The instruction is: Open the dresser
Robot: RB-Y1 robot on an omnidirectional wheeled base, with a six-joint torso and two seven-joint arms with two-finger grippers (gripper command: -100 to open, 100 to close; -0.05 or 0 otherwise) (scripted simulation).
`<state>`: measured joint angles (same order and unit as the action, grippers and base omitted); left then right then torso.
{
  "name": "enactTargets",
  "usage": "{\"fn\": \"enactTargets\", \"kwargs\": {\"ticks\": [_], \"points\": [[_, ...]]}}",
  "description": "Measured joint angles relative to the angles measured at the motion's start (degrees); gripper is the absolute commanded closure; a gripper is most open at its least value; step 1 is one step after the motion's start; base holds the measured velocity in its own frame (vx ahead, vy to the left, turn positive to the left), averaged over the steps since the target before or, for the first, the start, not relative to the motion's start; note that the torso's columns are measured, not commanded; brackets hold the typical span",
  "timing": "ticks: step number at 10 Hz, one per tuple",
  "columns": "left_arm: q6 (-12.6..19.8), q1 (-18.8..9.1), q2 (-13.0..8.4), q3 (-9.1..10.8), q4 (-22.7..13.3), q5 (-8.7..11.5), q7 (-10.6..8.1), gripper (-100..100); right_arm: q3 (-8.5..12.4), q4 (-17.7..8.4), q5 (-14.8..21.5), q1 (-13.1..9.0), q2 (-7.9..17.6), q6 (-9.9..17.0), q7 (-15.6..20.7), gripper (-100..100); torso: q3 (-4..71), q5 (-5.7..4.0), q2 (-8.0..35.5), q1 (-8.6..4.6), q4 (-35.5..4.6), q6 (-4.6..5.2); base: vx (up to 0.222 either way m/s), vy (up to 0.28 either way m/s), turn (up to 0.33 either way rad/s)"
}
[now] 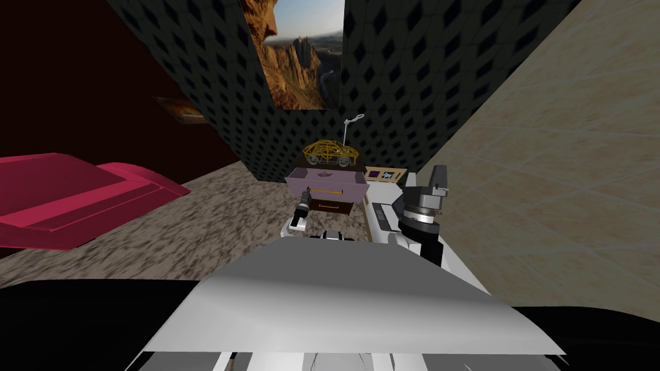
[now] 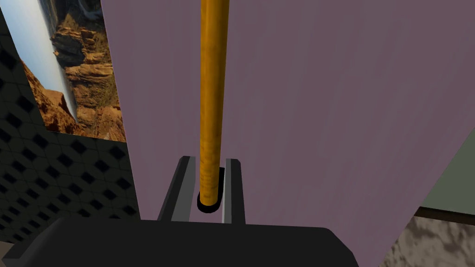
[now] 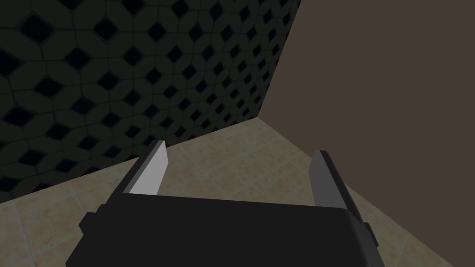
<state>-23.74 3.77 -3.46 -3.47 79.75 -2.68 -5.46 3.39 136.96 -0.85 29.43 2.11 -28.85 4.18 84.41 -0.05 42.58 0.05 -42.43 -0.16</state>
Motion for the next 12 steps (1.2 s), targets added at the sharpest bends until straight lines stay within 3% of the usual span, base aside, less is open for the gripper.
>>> {"fn": "enactTargets", "kwargs": {"ticks": [1, 2, 11, 12], "points": [[-0.38, 0.67, -0.06, -0.83, 0.47, -0.23, -0.14, 100, 0.00, 0.00, 0.00, -0.01, 0.00, 0.00, 0.00, 0, -0.03, 0.02, 0.00, -0.04, 0.04, 0.07, -0.177, 0.008, 0.148], [-0.52, 1.79, -0.19, -1.79, 1.41, -0.47, -0.34, -100, 0.00, 0.00, 0.00, 0.00, 0.00, 0.00, 0.00, 0, 0.06, -0.01, -0.13, -0.02, 0.00, 0.09, -0.109, 0.008, 0.041], [11.31, -3.48, -0.87, -1.30, 7.71, -0.08, -1.22, -100, 0.00, 0.00, 0.00, 0.01, 0.00, 0.00, 0.00, 0, 0.05, -0.04, -0.09, -0.08, -0.10, 0.11, -0.029, 0.001, 0.003], [11.64, -3.53, -0.88, -1.30, 7.69, -0.07, -1.26, 0, 0.00, 0.00, 0.00, 0.01, 0.00, 0.00, 0.00, 0, 0.06, -0.02, -0.13, -0.09, -0.03, 0.12, 0.000, 0.000, 0.000]]}}
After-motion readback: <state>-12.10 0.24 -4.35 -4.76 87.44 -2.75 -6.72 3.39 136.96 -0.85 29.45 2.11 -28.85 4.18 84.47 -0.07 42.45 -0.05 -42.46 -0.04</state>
